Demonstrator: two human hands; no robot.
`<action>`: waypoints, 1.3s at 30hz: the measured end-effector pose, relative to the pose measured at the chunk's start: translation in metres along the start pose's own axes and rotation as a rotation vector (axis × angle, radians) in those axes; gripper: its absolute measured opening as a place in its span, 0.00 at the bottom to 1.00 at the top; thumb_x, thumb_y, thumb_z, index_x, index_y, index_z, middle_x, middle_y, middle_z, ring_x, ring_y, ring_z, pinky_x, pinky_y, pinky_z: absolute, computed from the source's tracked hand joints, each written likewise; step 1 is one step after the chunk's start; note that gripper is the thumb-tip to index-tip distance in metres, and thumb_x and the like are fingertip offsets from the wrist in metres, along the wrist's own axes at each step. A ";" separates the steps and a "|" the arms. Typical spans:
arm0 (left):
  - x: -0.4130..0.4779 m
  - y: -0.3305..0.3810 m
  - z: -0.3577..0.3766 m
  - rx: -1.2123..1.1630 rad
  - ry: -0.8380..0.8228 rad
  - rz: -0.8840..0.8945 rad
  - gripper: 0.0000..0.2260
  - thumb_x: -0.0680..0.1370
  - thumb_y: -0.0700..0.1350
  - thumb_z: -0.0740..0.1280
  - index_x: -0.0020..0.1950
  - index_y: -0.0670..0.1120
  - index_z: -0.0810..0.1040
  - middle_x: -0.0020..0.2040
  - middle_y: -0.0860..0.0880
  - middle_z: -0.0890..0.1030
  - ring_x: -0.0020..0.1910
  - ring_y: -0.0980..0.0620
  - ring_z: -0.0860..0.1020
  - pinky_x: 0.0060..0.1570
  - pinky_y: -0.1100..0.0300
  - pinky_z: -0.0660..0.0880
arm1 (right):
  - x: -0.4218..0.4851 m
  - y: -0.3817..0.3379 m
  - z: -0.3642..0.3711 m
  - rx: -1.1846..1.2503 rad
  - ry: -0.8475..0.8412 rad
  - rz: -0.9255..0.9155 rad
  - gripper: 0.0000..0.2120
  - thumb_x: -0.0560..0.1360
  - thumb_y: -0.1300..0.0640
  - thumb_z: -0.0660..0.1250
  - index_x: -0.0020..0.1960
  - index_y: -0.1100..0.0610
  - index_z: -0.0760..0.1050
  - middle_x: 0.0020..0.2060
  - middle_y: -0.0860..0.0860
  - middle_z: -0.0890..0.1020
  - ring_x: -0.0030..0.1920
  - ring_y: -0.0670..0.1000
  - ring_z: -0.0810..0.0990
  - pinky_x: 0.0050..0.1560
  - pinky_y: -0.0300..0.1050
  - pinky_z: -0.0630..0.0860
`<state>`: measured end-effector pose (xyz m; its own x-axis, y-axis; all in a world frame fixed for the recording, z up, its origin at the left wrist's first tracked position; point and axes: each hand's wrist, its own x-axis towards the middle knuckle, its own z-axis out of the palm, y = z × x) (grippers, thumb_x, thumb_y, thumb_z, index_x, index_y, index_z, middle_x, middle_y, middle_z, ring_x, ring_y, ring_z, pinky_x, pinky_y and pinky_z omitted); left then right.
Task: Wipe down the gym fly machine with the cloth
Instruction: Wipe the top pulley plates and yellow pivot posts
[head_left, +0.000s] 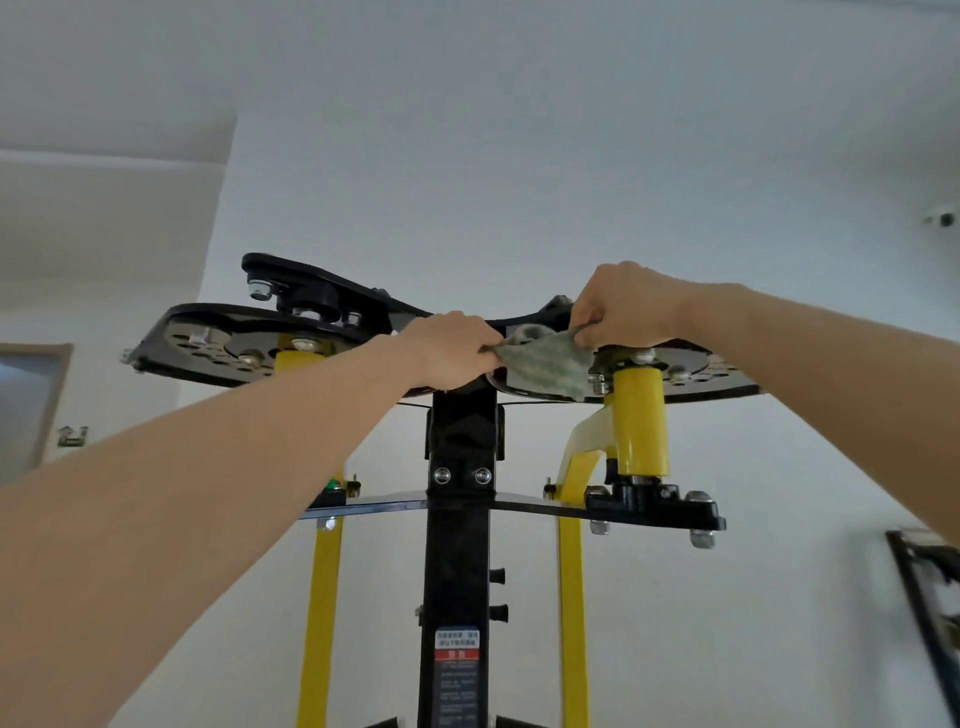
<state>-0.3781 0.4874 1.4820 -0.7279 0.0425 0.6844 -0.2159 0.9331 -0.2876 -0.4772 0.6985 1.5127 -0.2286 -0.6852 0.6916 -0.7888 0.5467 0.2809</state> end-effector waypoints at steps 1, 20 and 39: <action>0.004 0.004 0.003 -0.034 -0.004 0.005 0.13 0.84 0.52 0.58 0.50 0.47 0.79 0.39 0.51 0.79 0.45 0.47 0.78 0.47 0.51 0.75 | -0.004 0.004 -0.002 0.024 0.004 0.003 0.06 0.77 0.55 0.70 0.47 0.55 0.85 0.43 0.54 0.86 0.48 0.56 0.83 0.53 0.54 0.79; 0.033 0.080 0.029 -0.701 0.261 0.278 0.17 0.82 0.60 0.56 0.60 0.57 0.81 0.44 0.53 0.84 0.46 0.52 0.80 0.49 0.48 0.73 | -0.079 0.087 -0.017 0.217 0.243 0.242 0.07 0.77 0.61 0.69 0.48 0.51 0.85 0.37 0.39 0.81 0.39 0.37 0.77 0.40 0.28 0.67; 0.041 0.060 0.039 -0.553 0.496 0.319 0.08 0.81 0.51 0.68 0.57 0.57 0.85 0.32 0.70 0.78 0.31 0.66 0.76 0.34 0.64 0.63 | -0.076 0.057 -0.010 0.408 0.265 0.160 0.06 0.77 0.58 0.72 0.50 0.51 0.87 0.43 0.48 0.87 0.48 0.52 0.84 0.53 0.46 0.81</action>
<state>-0.4463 0.5314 1.4671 -0.2988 0.3691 0.8800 0.4016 0.8852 -0.2349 -0.4986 0.7866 1.4828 -0.2534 -0.4338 0.8646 -0.9265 0.3658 -0.0880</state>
